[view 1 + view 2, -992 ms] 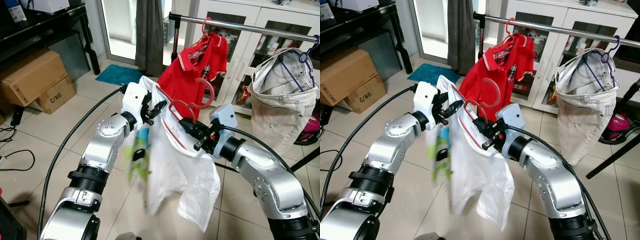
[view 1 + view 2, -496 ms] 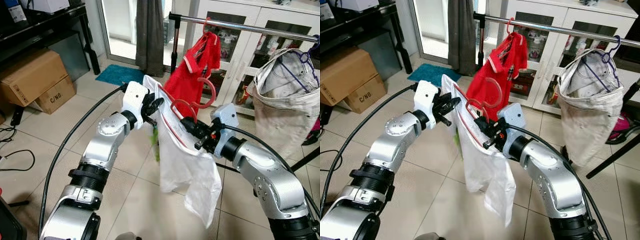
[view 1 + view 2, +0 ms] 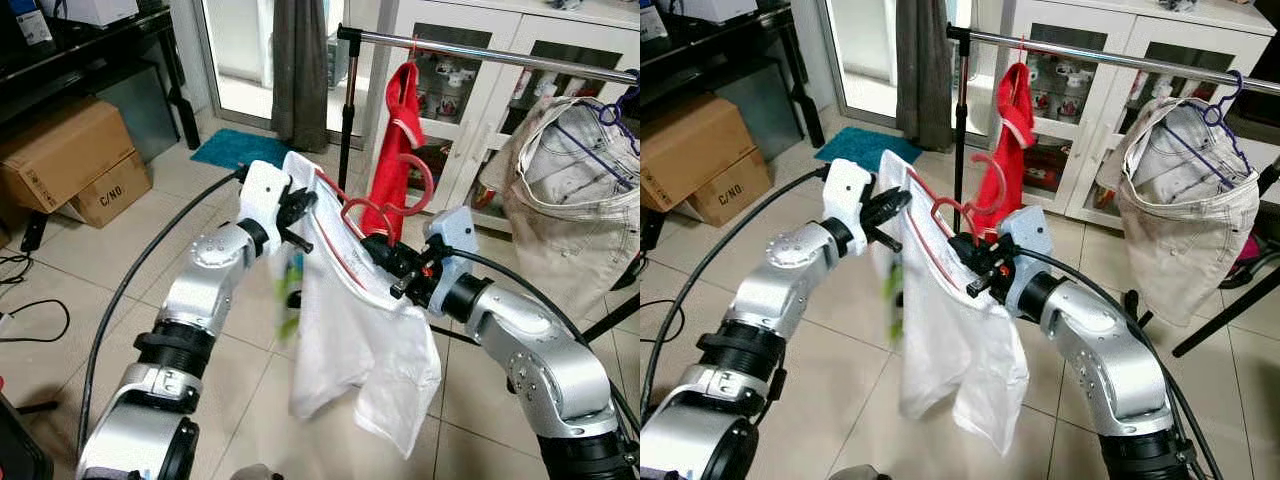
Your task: Hang hanger
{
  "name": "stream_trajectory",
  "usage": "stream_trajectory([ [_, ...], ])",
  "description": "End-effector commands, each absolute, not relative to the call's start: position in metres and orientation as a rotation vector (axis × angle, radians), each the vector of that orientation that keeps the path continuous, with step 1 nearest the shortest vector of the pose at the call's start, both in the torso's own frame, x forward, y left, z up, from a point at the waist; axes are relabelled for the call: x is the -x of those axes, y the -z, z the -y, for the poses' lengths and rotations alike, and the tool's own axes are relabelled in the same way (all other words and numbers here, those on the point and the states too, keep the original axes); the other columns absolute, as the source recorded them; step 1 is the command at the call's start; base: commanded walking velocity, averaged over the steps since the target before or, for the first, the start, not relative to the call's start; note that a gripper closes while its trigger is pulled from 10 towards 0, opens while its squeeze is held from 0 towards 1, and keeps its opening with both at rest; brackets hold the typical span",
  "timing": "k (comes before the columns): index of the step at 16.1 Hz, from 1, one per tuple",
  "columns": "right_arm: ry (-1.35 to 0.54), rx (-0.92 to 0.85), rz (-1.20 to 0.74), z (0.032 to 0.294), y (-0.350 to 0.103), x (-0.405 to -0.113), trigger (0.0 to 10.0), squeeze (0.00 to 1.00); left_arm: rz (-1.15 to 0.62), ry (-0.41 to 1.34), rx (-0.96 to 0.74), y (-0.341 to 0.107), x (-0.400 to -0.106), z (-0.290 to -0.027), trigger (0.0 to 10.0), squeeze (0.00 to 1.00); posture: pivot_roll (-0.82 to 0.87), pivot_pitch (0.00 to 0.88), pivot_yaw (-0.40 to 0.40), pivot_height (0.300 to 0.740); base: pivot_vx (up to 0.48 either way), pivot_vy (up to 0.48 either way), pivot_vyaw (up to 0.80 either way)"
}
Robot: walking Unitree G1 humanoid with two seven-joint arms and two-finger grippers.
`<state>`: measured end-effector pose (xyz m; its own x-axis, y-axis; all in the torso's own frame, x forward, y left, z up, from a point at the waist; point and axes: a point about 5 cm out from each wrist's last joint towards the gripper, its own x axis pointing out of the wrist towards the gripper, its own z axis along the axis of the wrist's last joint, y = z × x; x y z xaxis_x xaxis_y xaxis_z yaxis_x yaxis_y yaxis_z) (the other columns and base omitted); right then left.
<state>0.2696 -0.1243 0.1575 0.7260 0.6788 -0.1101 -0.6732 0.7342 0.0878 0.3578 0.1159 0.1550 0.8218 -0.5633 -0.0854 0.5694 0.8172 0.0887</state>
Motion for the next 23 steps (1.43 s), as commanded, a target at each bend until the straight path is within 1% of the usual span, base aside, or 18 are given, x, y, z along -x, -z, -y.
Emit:
stream_trajectory([
  [1,-0.742,-0.059,-0.095,0.127,-0.167,-0.268,0.0,0.00,-0.046,0.605,-0.108,-0.159,-0.360,-0.117,0.0,0.00,-0.11,0.000,0.017,0.740,0.000,0.000,0.00],
  [4,-0.664,-0.035,-0.134,0.136,-0.162,-0.273,0.0,0.00,0.016,0.618,-0.062,-0.170,-0.358,-0.121,0.0,0.00,-0.11,0.000,0.018,0.740,0.000,0.000,0.00],
  [6,-0.590,0.057,-0.181,0.145,-0.154,-0.278,0.0,0.00,0.080,0.598,-0.044,-0.181,-0.356,-0.126,0.0,0.00,-0.11,0.000,0.017,0.740,0.000,0.000,0.00],
  [7,-0.590,0.106,-0.198,0.148,-0.150,-0.278,0.0,0.00,0.108,0.571,-0.050,-0.188,-0.356,-0.131,0.0,0.00,-0.11,0.000,0.016,0.740,0.000,0.000,0.00],
  [8,-0.622,0.176,-0.214,0.150,-0.146,-0.275,0.0,0.00,0.140,0.523,-0.061,-0.196,-0.358,-0.140,0.0,0.00,-0.11,0.000,0.014,0.740,0.000,0.000,0.00],
  [10,-0.792,0.267,-0.238,0.147,-0.140,-0.261,0.0,0.00,0.180,0.458,-0.101,-0.212,-0.364,-0.157,0.0,0.00,-0.10,0.000,0.010,0.740,0.000,0.000,0.00],
  [11,-0.822,0.273,-0.252,0.148,-0.138,-0.257,0.0,0.00,0.182,0.438,-0.119,-0.216,-0.366,-0.162,0.0,0.00,-0.10,0.000,0.010,0.740,0.000,0.000,0.00],
  [12,-0.868,0.258,-0.265,0.152,-0.137,-0.252,0.0,0.00,0.183,0.360,-0.165,-0.223,-0.371,-0.178,0.0,0.00,-0.10,0.000,0.011,0.740,0.000,0.000,0.00],
  [13,-0.882,0.242,-0.262,0.154,-0.138,-0.250,0.0,0.00,0.182,0.315,-0.183,-0.226,-0.374,-0.186,0.0,0.00,-0.10,0.000,0.011,0.740,0.000,0.000,0.00],
  [14,-0.957,0.208,-0.245,0.156,-0.141,-0.242,0.0,0.00,0.180,0.198,-0.204,-0.231,-0.379,-0.206,0.0,0.00,-0.10,0.000,0.015,0.740,0.000,0.000,0.00],
  [15,-1.017,0.187,-0.241,0.156,-0.142,-0.235,0.0,0.00,0.179,0.132,-0.203,-0.233,-0.381,-0.218,0.0,0.00,-0.10,0.000,0.016,0.740,0.000,0.000,0.00],
  [16,-1.056,0.167,-0.248,0.156,-0.141,-0.229,0.0,0.00,0.174,0.109,-0.184,-0.232,-0.383,-0.222,0.0,0.00,-0.10,0.000,0.019,0.740,0.000,0.000,0.00],
  [17,-1.078,0.152,-0.251,0.156,-0.139,-0.225,0.0,0.00,0.154,0.115,-0.173,-0.228,-0.384,-0.221,0.0,0.00,-0.11,0.000,0.021,0.740,0.000,0.000,0.00],
  [19,-1.010,0.096,-0.218,0.154,-0.140,-0.230,0.0,0.00,0.114,0.158,-0.142,-0.215,-0.386,-0.211,0.0,0.00,-0.11,0.000,0.027,0.740,0.000,0.000,0.00],
  [20,-0.935,0.066,-0.201,0.154,-0.141,-0.238,0.0,0.00,0.098,0.211,-0.118,-0.209,-0.384,-0.201,0.0,0.00,-0.11,0.000,0.027,0.740,0.000,0.000,0.00],
  [22,-0.726,0.006,-0.147,0.154,-0.144,-0.259,0.0,0.00,0.062,0.482,-0.105,-0.193,-0.373,-0.163,0.0,0.00,-0.11,0.000,0.024,0.740,0.000,0.000,0.00],
  [23,-0.527,-0.128,-0.066,0.154,-0.154,-0.278,0.0,0.00,-0.007,0.712,-0.131,-0.172,-0.353,-0.134,0.0,0.00,-0.11,0.000,0.022,0.740,0.000,0.000,0.00],
])
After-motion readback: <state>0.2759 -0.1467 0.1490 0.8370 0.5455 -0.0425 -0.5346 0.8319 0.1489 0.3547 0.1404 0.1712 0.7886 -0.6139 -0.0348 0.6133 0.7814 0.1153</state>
